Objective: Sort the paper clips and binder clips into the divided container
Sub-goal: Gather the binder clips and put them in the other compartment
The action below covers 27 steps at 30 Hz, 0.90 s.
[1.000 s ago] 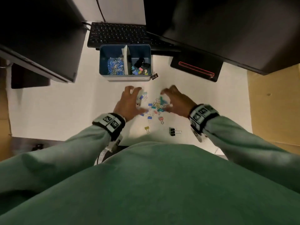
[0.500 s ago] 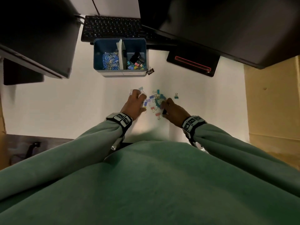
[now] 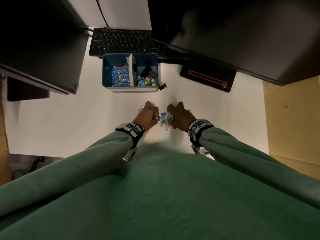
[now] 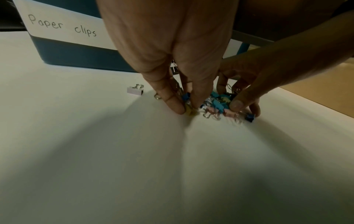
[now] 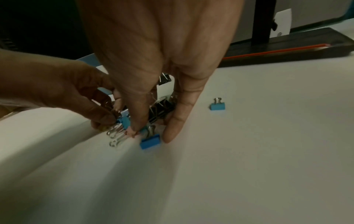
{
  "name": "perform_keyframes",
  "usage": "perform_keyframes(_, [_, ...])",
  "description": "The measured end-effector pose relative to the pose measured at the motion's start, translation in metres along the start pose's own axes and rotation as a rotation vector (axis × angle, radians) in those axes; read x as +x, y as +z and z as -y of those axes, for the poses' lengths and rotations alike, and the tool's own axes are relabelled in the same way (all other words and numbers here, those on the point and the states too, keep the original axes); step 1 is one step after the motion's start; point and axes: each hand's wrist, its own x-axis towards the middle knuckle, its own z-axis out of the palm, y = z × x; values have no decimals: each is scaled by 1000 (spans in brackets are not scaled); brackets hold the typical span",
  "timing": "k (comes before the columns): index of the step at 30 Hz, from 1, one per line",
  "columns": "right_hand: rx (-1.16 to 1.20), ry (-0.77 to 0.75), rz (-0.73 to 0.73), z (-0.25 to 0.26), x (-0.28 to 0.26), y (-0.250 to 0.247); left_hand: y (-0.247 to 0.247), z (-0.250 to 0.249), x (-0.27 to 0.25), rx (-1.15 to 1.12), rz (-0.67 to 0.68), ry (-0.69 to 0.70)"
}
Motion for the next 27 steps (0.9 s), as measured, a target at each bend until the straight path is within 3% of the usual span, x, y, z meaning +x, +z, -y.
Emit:
perform_keyframes(5, [136,-18,-27,-16,0,-6,-3,-6,-3,-163,-9,-3])
perform_keyframes(8, [328,5,-76,-16,-4,-14,-26,-11,-8,-269,-110,-27])
perform_keyframes(12, [609,-84,-108,21,3,-41,-77,-13,1,-384,-312,-34])
perform_keyframes(15, [689,-158,-234,66,25,-69,-111,-10,24,-372,-408,-60])
perform_keyframes(18, [582,-179,-398,99,54,-87,-128,-3,41,-271,-389,-123])
perform_keyframes(21, [311,-152,-339,105,70,-93,-129,-4,38,-236,-416,-137])
perform_keyframes(24, [306,-245,-354,87,53,-93,-116,-13,20,-201,-510,-90])
perform_keyframes(27, [288,-179,-489,40,25,-84,-81,-25,2,-112,-348,44])
